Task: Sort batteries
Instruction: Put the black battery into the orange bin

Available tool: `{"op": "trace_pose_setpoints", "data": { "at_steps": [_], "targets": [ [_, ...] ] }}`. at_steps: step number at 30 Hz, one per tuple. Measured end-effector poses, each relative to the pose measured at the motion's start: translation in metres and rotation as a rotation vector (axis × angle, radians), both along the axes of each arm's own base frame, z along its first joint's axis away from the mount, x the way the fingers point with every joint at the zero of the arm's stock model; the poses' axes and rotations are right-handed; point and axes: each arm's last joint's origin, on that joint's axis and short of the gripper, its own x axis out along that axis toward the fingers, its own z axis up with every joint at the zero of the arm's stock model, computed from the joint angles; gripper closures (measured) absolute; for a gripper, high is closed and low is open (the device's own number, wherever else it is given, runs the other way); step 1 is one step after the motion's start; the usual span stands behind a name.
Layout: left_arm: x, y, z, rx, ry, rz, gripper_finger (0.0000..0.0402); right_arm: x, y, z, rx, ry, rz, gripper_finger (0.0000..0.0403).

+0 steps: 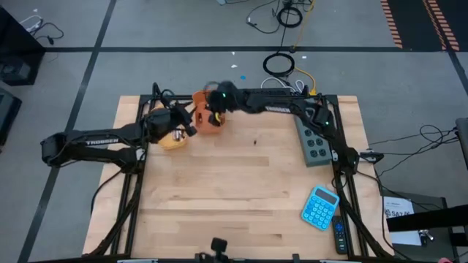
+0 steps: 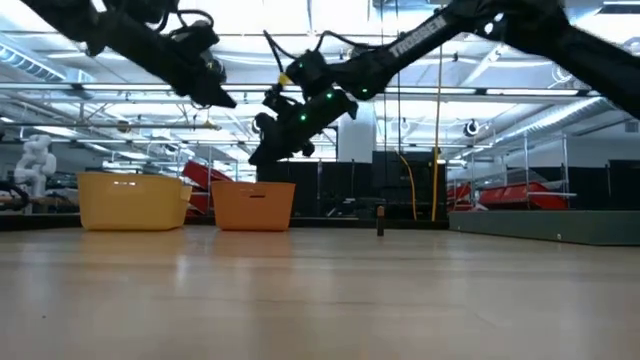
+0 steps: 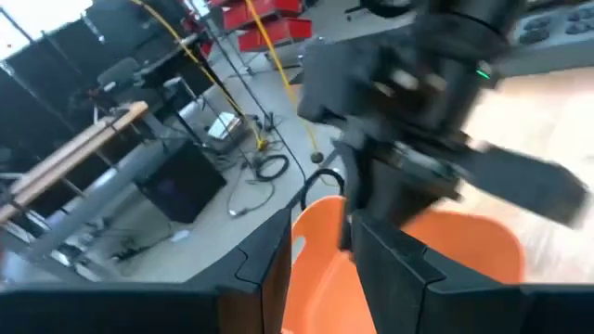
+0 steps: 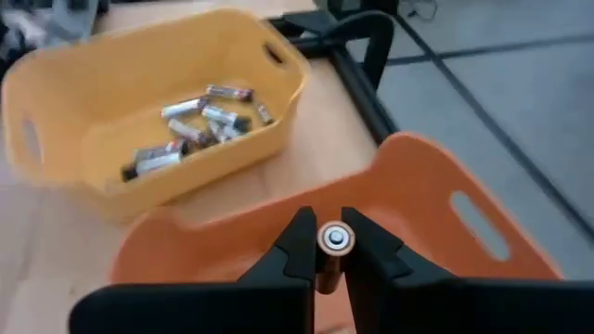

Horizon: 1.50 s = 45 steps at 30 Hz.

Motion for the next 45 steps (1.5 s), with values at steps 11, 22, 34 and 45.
{"op": "trace_pose_setpoints", "data": {
  "at_steps": [11, 22, 34, 45],
  "targets": [
    [-0.043, 0.016, 0.005, -0.043, -0.157, -0.038, 0.0308, 0.019, -0.019, -0.004, 0.226, 0.151, -0.009, 0.0382],
    [-0.057, 0.022, -0.003, -0.078, -0.186, -0.054, 0.0309, 0.014, -0.01, -0.024, 0.315, 0.3, -0.056, 0.0334],
    [-0.057, 0.022, -0.006, -0.093, -0.167, -0.054, 0.0309, 0.015, 0.011, 0.002, 0.155, 0.335, -0.07, 0.022],
    [-0.06, 0.02, -0.02, -0.238, -0.106, -0.017, 0.0309, 0.01, 0.099, 0.038, 0.003, 0.532, 0.063, 0.024]
  ]
}}
